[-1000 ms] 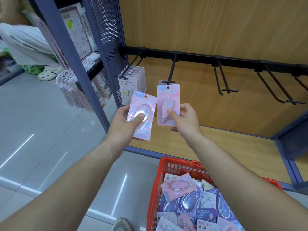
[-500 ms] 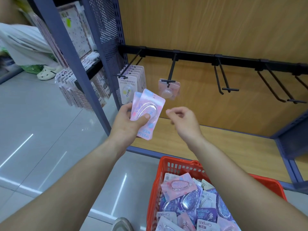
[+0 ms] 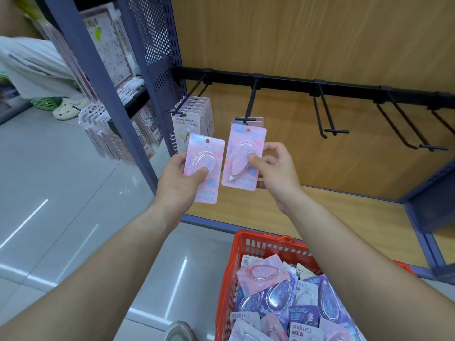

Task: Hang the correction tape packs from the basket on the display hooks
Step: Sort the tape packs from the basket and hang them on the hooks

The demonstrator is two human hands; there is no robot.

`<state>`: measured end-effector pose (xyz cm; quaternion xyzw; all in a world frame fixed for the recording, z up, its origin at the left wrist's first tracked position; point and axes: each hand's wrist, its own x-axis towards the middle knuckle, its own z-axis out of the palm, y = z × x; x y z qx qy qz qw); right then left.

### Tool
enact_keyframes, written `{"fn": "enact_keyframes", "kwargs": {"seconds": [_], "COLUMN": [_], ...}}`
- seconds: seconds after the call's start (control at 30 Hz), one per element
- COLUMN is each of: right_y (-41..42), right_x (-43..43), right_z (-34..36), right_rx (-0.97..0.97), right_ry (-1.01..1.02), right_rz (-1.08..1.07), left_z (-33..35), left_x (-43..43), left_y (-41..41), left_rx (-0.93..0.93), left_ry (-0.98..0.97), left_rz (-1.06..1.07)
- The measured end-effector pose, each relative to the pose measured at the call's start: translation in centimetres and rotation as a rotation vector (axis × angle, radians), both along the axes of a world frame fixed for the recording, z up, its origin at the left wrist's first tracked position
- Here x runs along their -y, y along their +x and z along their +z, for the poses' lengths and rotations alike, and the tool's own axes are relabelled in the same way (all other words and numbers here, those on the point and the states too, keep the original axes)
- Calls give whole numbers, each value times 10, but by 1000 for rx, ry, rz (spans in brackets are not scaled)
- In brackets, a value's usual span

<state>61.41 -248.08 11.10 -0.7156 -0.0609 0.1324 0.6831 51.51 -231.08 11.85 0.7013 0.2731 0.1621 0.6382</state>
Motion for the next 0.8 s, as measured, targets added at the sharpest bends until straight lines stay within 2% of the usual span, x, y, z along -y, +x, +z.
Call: {"fn": "enact_keyframes", "kwargs": {"seconds": [0.17, 0.43, 0.67, 0.8], "right_y": [13, 15, 31, 45], "right_x": [-7, -5, -10, -13], "right_z": [1, -9, -9, -1], "right_rx": [77, 135, 93, 110], "right_ry": [-106, -163, -165, -339], "right_rz": [-20, -108, -115, -132], "left_z": [0, 1, 0, 0], "left_x": [1, 6, 7, 6], "left_y": [1, 2, 4, 10], "left_rx": [2, -3, -6, 3], "left_ry": [-22, -14, 7, 85], "left_rz": [-23, -63, -100, -136]}}
